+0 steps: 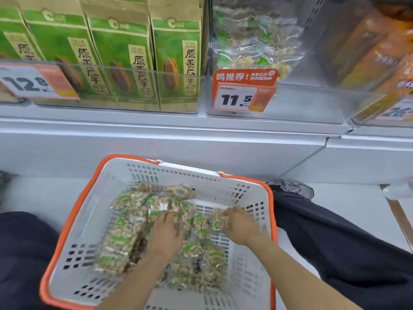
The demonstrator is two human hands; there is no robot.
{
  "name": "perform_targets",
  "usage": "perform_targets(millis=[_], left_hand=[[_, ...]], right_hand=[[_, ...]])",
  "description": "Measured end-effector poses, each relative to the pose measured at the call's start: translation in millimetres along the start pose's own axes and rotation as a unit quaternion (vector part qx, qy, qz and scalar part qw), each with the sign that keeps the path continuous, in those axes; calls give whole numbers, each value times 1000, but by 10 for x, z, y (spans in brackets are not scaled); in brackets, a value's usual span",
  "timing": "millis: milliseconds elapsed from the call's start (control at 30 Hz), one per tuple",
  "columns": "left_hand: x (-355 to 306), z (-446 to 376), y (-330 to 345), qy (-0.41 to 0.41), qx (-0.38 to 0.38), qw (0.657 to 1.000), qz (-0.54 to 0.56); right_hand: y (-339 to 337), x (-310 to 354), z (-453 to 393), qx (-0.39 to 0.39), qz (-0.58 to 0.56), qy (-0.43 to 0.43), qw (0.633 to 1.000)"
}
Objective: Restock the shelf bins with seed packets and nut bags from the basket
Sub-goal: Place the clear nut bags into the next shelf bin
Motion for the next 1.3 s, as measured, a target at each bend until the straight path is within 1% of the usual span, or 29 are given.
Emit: perform_targets(millis=[100,167,267,333,400,433,500,533,567,600,667,733,833,867,933,1033,1133,1200,1233,1300], left_hand=[[10,-5,111,-23,46,999,0],[0,-54,147,-34,59,998,12],[-3,-145,127,-60,29,997,38],[-3,-206,119,-98,29,991,84],[-18,-265,114,-136,28,983,122],[-28,-297,92,-141,5,982,126],[-62,-357,10,-122,-70,982,125],[-93,-395,-40,-100,-98,981,131],[-128,-442,-78,-73,-107,982,141],[-174,-486,-110,-48,-100,983,148],[-253,-545,-131,-23,-53,986,156],[-296,-551,-126,1,-14,991,136],[-292,-489,-62,35,6,993,110],[-280,-460,-47,27,8,992,122],[-226,-414,-24,-19,1,986,167],[-179,-395,-17,-85,-34,976,197],[-176,-362,-69,-167,-26,950,264],[-135,-301,-59,-194,-29,938,287],[-93,-259,-39,-204,-31,930,304],[-9,-181,1,-223,-18,909,352]], right_hand=[[246,-116,-52,74,8,27,997],[361,-103,-77,100,13,26,995],[402,-59,-111,65,-1,21,998],[395,-57,-124,41,-16,21,999],[400,-81,-136,31,-47,31,998],[412,-92,-142,32,-65,37,997],[447,-100,-154,37,-84,44,995],[474,-100,-168,42,-87,45,994],[507,-97,-182,47,-88,46,994],[541,-93,-194,52,-85,46,994],[594,-90,-218,52,-76,42,995],[604,-88,-224,43,-77,39,995],[569,-94,-212,33,-106,35,993],[566,-103,-216,31,-120,37,992],[581,-121,-215,40,-151,50,986],[623,-130,-221,74,-182,82,977],[639,-96,-216,122,-185,105,970],[639,-73,-187,149,-193,119,962],[628,-57,-171,156,-203,119,959],[559,-18,-157,143,-221,99,960]])
Point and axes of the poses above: each hand's wrist, its own z-axis away from the middle knuckle, its own y-axis out of the palm, x = y × z, the point moved 4 cm from there along -z, towards the middle knuckle, and after that the axes turned 5 degrees about -z, right-handed, at the moved point
